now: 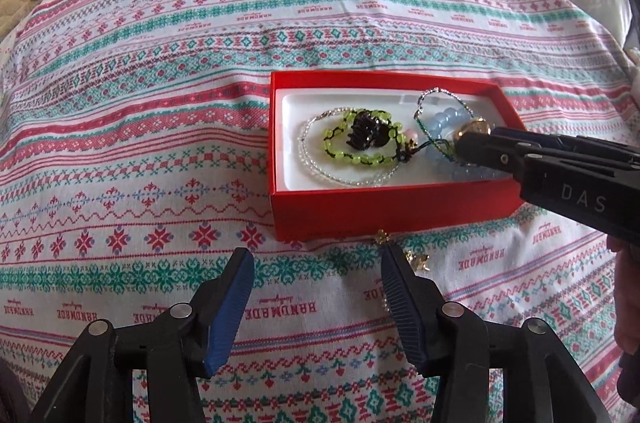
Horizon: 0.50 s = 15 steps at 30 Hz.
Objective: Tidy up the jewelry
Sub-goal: 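Lower the black clip and gold ring into the red box and open both tools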
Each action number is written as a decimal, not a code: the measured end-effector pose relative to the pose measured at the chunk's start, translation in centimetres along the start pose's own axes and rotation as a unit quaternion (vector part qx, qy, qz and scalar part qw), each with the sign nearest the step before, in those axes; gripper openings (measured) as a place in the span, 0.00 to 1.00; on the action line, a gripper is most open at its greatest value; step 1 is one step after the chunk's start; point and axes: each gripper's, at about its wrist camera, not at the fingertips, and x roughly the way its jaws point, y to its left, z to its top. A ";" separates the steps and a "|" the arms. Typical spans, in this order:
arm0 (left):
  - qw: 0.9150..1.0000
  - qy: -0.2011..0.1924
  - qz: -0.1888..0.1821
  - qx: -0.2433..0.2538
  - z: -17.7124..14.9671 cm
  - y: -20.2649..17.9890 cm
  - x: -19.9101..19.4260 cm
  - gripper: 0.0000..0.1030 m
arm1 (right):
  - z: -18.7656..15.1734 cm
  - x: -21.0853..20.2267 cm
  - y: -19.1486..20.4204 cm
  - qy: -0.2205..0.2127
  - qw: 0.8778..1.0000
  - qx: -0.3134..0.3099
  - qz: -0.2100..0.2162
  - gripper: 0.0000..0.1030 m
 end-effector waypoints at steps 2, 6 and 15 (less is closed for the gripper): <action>1.000 0.009 0.000 -0.007 -0.1 0.2 0.0 0.62 | 0.0 -0.3 -0.1 0.000 1.000 0.000 0.005 0.40; 1.000 0.021 0.003 -0.021 -0.5 0.6 -0.1 0.73 | -0.3 -1.4 0.1 -0.003 1.000 -0.001 0.014 0.54; 0.999 0.050 0.009 -0.017 -2.2 0.2 -0.2 0.78 | -2.5 -4.3 0.2 0.002 1.000 -0.022 0.008 0.63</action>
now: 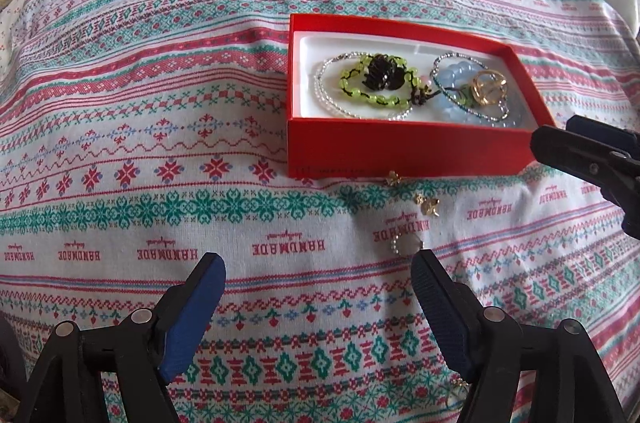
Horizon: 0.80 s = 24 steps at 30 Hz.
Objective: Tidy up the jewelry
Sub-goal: 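Lower the black clip and gold ring into the red box and open both tools, then move the left tool to the small gold hoop earring and grasp it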
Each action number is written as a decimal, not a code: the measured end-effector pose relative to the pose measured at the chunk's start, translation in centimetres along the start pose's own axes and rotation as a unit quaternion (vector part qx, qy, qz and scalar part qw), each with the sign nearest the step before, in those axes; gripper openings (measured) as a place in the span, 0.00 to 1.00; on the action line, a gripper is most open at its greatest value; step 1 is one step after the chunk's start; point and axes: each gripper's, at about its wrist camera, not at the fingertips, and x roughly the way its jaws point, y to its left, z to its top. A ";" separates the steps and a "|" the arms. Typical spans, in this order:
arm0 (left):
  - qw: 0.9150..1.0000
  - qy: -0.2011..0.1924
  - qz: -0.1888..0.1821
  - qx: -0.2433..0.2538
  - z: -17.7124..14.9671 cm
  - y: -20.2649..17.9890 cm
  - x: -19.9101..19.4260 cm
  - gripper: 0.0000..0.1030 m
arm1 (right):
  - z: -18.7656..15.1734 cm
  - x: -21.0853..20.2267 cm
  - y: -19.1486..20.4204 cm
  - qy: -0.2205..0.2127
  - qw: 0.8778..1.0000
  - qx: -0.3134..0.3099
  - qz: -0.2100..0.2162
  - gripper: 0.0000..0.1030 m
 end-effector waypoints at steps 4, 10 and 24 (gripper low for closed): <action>1.000 0.015 -0.006 0.008 -1.4 -0.2 0.1 0.78 | -1.6 -0.8 -0.2 0.014 1.000 -0.008 -0.003 0.63; 0.999 0.040 -0.004 0.017 -3.6 -0.5 0.2 0.78 | -4.1 -1.0 -1.1 0.064 0.997 -0.005 -0.044 0.63; 0.997 0.041 -0.048 0.049 -7.2 -3.7 -0.7 0.67 | -9.3 -2.1 -3.9 0.142 0.988 0.039 -0.056 0.63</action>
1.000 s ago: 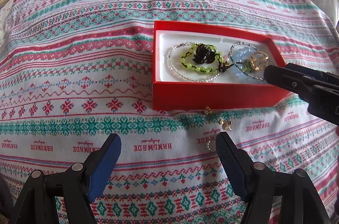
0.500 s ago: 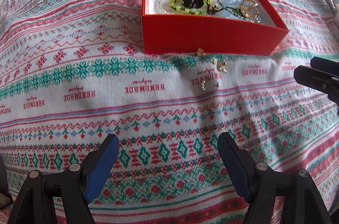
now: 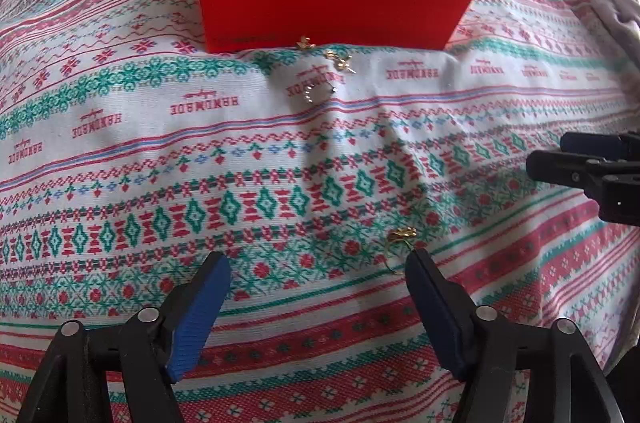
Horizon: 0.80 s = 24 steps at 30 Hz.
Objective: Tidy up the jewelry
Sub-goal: 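Move the left tool to the small gold hoop earring and grasp it, then carry the gold hoop earring with the left tool toward the red box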
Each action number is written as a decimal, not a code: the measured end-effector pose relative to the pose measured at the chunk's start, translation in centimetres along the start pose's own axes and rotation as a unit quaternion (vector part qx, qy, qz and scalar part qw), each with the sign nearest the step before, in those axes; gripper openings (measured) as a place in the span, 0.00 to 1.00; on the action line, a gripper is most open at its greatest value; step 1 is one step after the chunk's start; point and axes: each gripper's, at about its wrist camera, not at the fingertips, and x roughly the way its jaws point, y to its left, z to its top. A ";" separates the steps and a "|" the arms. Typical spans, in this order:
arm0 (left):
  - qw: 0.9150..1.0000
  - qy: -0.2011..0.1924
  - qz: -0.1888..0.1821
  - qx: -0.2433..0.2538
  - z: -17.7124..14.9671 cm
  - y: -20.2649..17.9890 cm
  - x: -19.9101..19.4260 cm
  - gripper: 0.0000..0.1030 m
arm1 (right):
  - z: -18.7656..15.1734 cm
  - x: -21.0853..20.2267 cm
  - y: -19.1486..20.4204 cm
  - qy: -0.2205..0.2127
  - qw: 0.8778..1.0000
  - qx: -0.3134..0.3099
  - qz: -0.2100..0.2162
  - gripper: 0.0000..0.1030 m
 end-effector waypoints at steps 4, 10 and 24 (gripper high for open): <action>1.000 -0.003 0.001 0.030 -0.1 -1.6 0.3 0.54 | -0.5 -0.5 -0.1 -0.001 1.000 -0.006 0.002 0.63; 0.999 0.001 -0.005 0.049 0.0 -2.9 0.8 0.39 | -0.7 -0.7 0.1 0.000 1.000 -0.019 0.000 0.63; 0.998 -0.002 0.005 0.066 1.4 -4.7 1.3 0.11 | -0.1 0.0 1.0 0.000 1.000 -0.020 0.001 0.63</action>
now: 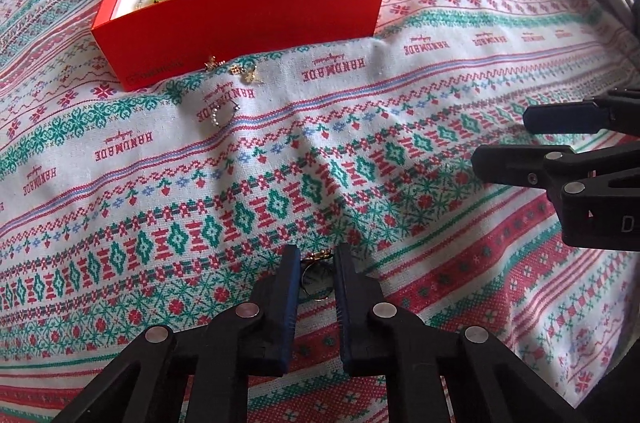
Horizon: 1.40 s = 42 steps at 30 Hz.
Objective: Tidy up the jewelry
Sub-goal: 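Carry the gold hoop earring with the left tool toward the red box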
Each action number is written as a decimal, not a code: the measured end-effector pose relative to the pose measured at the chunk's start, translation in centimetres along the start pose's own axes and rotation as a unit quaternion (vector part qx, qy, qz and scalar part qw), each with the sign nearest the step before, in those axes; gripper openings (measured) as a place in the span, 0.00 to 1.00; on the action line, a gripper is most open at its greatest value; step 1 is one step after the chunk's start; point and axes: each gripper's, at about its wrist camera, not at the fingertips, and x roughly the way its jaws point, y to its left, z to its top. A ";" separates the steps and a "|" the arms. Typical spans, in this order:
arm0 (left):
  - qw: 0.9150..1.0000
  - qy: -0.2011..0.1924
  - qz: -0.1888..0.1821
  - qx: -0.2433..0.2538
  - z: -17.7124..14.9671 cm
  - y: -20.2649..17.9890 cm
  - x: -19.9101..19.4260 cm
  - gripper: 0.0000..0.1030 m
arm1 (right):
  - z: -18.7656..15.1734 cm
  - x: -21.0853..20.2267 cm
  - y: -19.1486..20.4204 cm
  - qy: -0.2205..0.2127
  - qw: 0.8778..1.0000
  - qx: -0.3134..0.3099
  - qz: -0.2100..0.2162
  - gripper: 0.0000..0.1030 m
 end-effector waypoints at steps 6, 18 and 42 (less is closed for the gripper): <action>0.999 -0.015 0.010 -0.027 0.0 2.8 -1.5 0.11 | 0.6 0.4 1.0 -0.002 1.000 -0.001 0.002 0.63; 0.997 -0.018 0.046 -0.056 1.8 8.2 -1.6 0.11 | 3.2 2.6 4.1 -0.018 1.000 0.011 -0.005 0.63; 0.995 0.015 0.031 -0.090 0.7 11.9 -0.1 0.11 | 6.0 6.2 12.8 -0.103 0.993 -0.061 -0.006 0.43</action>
